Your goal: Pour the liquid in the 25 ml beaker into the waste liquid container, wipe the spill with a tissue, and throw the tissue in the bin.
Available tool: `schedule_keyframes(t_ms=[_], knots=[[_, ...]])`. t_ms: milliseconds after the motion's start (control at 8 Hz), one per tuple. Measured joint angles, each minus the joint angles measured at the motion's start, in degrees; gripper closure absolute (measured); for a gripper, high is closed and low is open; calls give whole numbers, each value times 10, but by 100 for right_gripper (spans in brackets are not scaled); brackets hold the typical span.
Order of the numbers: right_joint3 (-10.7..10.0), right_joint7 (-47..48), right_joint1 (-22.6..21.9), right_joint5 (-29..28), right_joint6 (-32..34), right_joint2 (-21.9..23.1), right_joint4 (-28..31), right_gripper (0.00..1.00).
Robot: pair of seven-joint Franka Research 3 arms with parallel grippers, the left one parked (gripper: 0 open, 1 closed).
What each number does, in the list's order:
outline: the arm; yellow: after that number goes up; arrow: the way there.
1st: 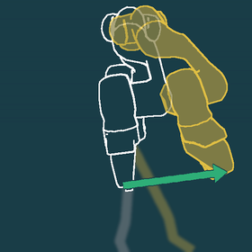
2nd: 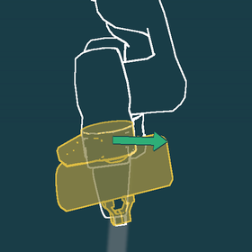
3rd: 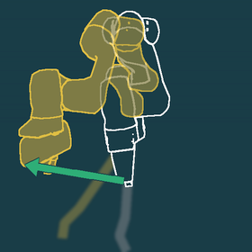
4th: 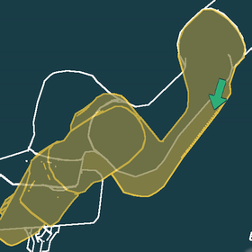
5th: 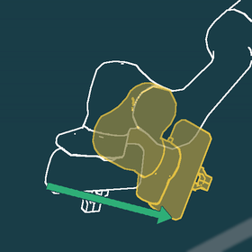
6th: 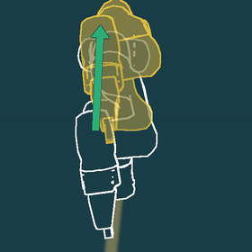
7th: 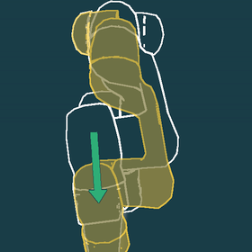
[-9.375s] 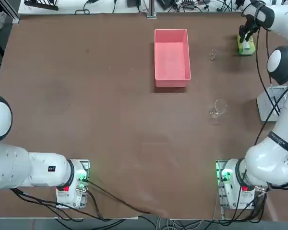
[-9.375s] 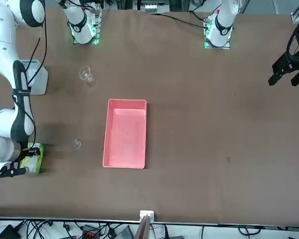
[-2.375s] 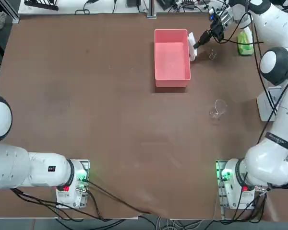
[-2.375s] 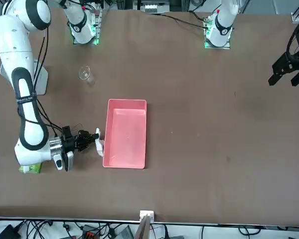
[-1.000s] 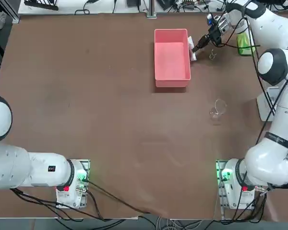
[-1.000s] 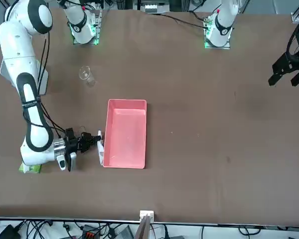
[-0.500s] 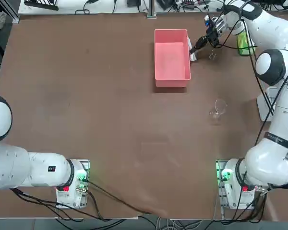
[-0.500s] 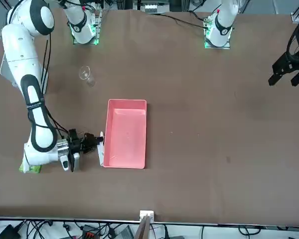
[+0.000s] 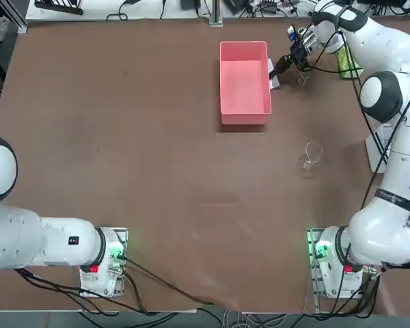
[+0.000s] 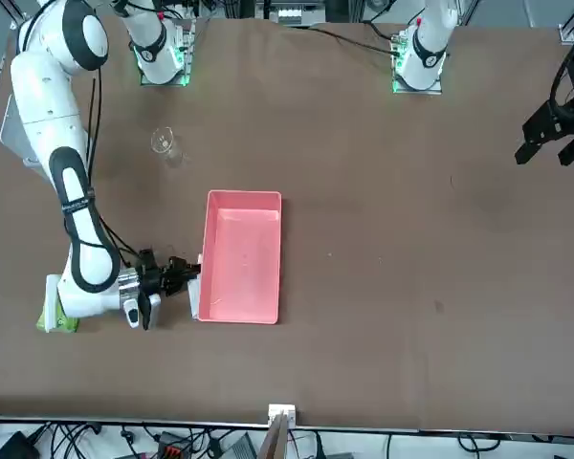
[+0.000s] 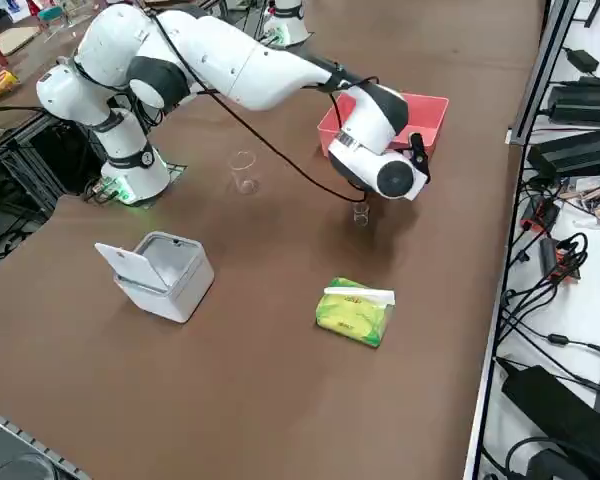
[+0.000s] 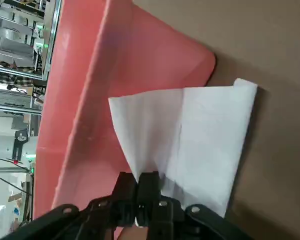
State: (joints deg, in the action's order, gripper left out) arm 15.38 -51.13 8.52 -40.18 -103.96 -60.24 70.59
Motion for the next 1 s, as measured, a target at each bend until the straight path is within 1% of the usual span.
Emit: schedule_keyframes(t_ms=[375, 1000], knots=[[-1, -16, 0, 8, -21, -12, 0, 96], [-1, -16, -5, 9, -32, -12, -2, 97]])
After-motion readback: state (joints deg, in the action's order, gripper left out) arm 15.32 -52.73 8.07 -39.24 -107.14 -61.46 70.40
